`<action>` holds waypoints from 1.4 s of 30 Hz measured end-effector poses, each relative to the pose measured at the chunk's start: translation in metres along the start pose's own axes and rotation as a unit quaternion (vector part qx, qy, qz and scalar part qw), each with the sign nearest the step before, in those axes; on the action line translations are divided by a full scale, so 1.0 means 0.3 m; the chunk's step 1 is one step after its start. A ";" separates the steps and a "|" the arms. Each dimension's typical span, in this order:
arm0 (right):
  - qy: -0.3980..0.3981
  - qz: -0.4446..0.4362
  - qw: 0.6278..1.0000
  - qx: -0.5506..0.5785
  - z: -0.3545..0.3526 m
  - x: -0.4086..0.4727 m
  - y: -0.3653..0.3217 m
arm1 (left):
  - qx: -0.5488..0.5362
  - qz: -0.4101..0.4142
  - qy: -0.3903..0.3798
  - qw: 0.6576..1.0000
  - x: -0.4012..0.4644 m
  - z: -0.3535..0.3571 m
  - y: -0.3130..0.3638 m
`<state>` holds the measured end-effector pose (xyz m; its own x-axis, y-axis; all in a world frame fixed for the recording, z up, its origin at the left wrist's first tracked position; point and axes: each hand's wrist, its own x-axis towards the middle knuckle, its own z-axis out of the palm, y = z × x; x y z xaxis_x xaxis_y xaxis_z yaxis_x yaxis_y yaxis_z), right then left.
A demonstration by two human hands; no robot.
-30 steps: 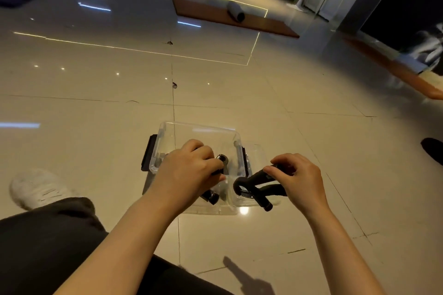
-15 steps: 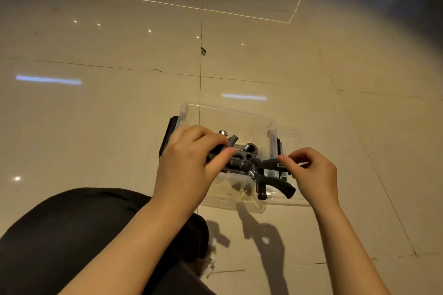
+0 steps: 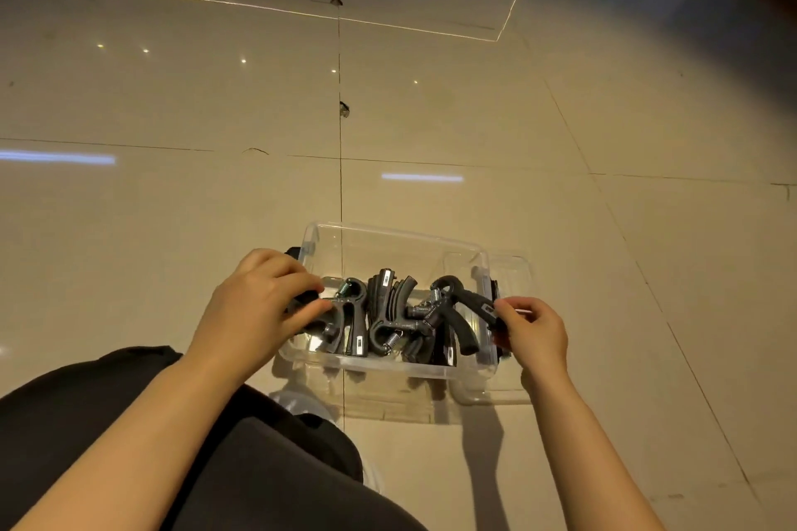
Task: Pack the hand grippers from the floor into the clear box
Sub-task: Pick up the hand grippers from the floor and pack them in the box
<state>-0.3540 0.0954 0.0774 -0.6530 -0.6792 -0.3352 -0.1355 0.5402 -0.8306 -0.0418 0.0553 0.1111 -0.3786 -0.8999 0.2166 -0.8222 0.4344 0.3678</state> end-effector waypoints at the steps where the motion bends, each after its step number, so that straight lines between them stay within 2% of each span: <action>1: -0.003 0.009 1.000 0.010 0.027 0.019 0.002 | 0.002 0.008 0.004 1.000 0.015 0.007 0.000; 8: 0.030 -0.023 0.997 -0.072 0.223 0.070 0.111 | -0.050 0.027 0.014 0.998 0.083 0.068 0.073; 11: 0.050 -0.013 0.994 -0.091 0.233 0.064 0.166 | -0.057 0.036 -0.004 0.998 0.083 0.075 0.055; 16: 0.054 -0.027 0.992 -0.112 0.231 0.080 0.197 | -0.007 0.042 -0.004 0.999 0.094 0.076 0.009; 20: 0.101 -0.054 0.986 -0.119 0.237 0.090 0.166 | -0.021 0.022 -0.010 0.999 0.107 0.092 0.006; 24: 0.067 -0.092 0.970 -0.215 0.253 0.090 0.170 | -0.043 0.021 -0.016 0.999 0.111 0.102 0.015; 29: 0.022 -0.134 0.929 -0.343 0.229 0.090 0.215 | -0.029 0.019 -0.044 0.998 0.106 0.106 0.002; 33: -0.018 -0.183 0.867 -0.463 0.204 0.093 0.223 | -0.033 0.015 -0.059 0.998 0.097 0.111 -0.002; 38: -0.030 -0.246 0.809 -0.534 0.198 0.119 0.176 | -0.044 0.011 -0.043 0.998 0.089 0.110 -0.024; 42: -0.141 -0.293 0.769 -0.551 0.285 0.214 0.134 | -0.054 -0.002 -0.027 0.998 0.078 0.112 -0.037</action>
<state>-0.3378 0.0310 -0.0154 -0.0725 -0.9630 -0.2594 -0.9950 0.0878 -0.0476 -0.0557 0.0281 0.0817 -0.4002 -0.9011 0.1670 -0.7744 0.4300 0.4642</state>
